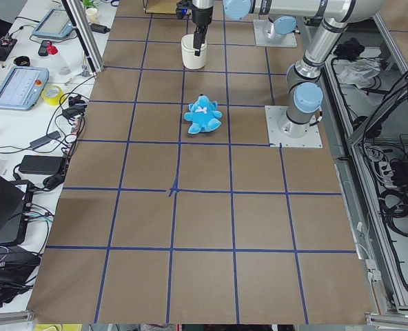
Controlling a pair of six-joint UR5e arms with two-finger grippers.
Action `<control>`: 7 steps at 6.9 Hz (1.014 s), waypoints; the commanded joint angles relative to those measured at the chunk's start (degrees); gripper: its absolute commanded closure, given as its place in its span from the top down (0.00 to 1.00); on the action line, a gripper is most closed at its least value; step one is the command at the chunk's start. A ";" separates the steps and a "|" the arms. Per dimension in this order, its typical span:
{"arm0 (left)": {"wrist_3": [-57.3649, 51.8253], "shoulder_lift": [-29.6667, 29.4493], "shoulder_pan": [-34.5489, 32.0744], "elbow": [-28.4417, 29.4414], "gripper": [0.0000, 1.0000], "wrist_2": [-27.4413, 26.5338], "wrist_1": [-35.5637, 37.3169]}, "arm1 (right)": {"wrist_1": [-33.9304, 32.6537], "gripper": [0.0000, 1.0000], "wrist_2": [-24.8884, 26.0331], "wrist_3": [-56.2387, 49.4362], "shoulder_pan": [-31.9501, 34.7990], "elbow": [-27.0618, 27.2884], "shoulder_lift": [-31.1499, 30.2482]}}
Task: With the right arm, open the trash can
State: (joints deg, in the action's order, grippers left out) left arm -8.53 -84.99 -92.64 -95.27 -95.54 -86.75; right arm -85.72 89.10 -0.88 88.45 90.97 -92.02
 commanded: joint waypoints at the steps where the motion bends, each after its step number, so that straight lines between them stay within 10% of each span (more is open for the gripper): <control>1: 0.00 0.00 0.00 0.00 1.00 0.00 0.00 | -0.06 1.00 0.02 0.00 -0.03 0.00 0.00; 7: 0.00 0.00 0.00 0.00 1.00 0.00 0.00 | -0.94 1.00 -0.07 -0.09 0.05 0.00 0.00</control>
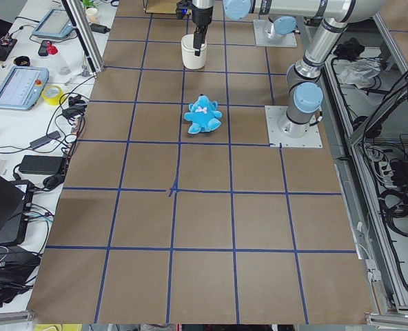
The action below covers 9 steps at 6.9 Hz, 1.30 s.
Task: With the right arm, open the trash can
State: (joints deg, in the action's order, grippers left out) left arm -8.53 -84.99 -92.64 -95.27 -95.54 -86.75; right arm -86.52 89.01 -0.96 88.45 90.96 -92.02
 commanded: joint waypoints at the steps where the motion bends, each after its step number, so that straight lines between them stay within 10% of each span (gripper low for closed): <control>1: 0.00 0.00 0.00 0.00 1.00 0.00 0.00 | -0.14 1.00 -0.07 -0.01 0.05 0.01 0.00; 8: 0.00 0.00 0.00 0.00 1.00 0.00 0.00 | -0.23 0.99 -0.16 0.25 0.31 0.10 0.09; 9: 0.00 0.00 0.00 0.00 1.00 0.00 0.00 | -0.41 0.80 -0.16 0.25 0.31 0.19 0.09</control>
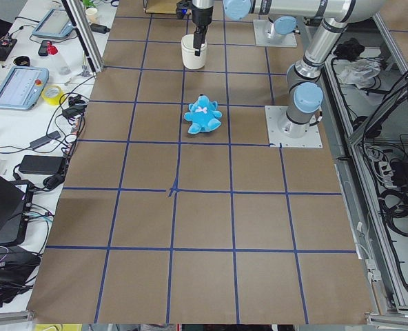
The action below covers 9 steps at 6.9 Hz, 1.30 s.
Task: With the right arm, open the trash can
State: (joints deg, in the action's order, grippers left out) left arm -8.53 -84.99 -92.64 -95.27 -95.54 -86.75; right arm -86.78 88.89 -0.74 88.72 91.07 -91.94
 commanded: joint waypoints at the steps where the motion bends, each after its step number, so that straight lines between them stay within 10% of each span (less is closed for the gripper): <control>1: 0.00 0.00 0.00 0.00 1.00 0.00 0.00 | -0.23 0.58 -0.04 0.04 0.04 0.07 0.00; 5: 0.00 0.00 0.00 0.00 1.00 0.00 0.00 | -0.58 0.00 -0.21 0.83 0.31 1.91 0.79; 9: 0.00 0.00 0.00 0.00 1.00 0.00 0.00 | -6.35 0.00 -0.30 4.50 4.94 2.27 6.05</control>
State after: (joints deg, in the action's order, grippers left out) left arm -8.53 -84.99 -92.64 -95.27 -95.54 -86.75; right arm -90.42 88.67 1.66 91.31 93.30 -88.01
